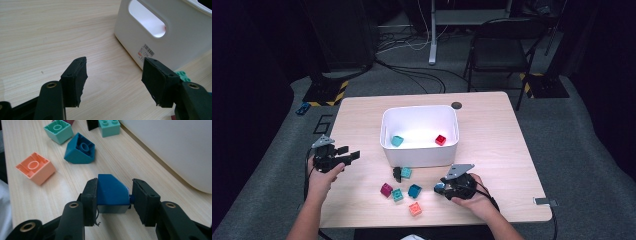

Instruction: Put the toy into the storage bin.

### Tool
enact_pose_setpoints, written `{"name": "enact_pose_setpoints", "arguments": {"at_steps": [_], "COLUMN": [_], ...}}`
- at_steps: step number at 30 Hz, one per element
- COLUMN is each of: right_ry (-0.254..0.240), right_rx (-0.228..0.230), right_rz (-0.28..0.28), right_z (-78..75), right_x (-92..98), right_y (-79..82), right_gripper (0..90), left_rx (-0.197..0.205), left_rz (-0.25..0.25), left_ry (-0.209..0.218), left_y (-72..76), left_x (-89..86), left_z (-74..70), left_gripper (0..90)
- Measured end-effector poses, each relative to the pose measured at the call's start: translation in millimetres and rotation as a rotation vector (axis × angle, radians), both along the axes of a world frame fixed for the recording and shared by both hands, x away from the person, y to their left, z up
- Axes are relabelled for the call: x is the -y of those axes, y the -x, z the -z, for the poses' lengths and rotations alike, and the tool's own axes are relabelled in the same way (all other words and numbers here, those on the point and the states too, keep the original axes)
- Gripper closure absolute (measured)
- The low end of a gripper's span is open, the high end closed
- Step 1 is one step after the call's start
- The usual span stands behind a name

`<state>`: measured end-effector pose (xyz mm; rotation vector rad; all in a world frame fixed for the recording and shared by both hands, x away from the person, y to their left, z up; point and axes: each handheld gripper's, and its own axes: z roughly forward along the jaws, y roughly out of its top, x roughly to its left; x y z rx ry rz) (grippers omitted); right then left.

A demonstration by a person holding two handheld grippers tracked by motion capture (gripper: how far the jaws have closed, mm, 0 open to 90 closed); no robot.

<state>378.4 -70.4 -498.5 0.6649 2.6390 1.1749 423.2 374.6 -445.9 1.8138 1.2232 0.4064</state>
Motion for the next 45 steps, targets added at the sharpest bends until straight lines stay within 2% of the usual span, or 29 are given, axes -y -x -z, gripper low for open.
{"name": "enact_pose_setpoints", "arguments": {"at_steps": [12, 13, 15, 20, 26, 27, 28, 32, 45], "right_ry": [-0.036, -0.047, -0.053, -0.077, -0.079, -0.077, -0.077, -0.077, -0.094], "right_rx": [-0.014, -0.030, -0.031, -0.039, -0.026, -0.025, -0.025, -0.021, -0.035], "right_rz": [-0.040, -0.042, -0.045, -0.070, -0.090, -0.102, -0.102, -0.121, -0.093], "right_z": [-23.6, -29.1, -32.1, -53.8, -71.7, -79.0, -79.0, -97.9, -135.5], "right_x": [-11.7, -12.7, -13.4, -18.7, -23.0, -24.8, -24.8, -28.0, -29.9], "right_y": [-1.7, -3.3, -4.5, -8.4, -11.2, -12.2, -12.2, -15.3, -32.9], "right_gripper": [56.9, 56.9, 56.9, 56.9, 56.9, 56.9, 56.9, 56.9, 56.9], "left_rx": [0.003, 0.000, 0.003, -0.001, 0.004, 0.001, 0.001, -0.002, 0.007], "left_rz": [-0.013, -0.014, -0.019, -0.021, -0.029, -0.027, -0.027, -0.022, -0.027], "left_ry": [-0.005, -0.005, -0.003, -0.007, -0.002, -0.006, -0.006, -0.008, -0.003], "left_y": [3.8, 4.3, 5.2, 6.8, 7.6, 7.6, 7.6, 7.3, 6.7], "left_x": [-4.9, -5.4, -6.2, -8.7, -9.1, -9.4, -9.4, -9.0, -8.0], "left_z": [1.0, 1.0, 1.1, 0.4, 0.7, 1.0, 1.0, 0.9, 2.1], "left_gripper": [36.4, 36.4, 36.4, 36.4, 36.4, 36.4, 36.4, 36.4, 36.4]}}
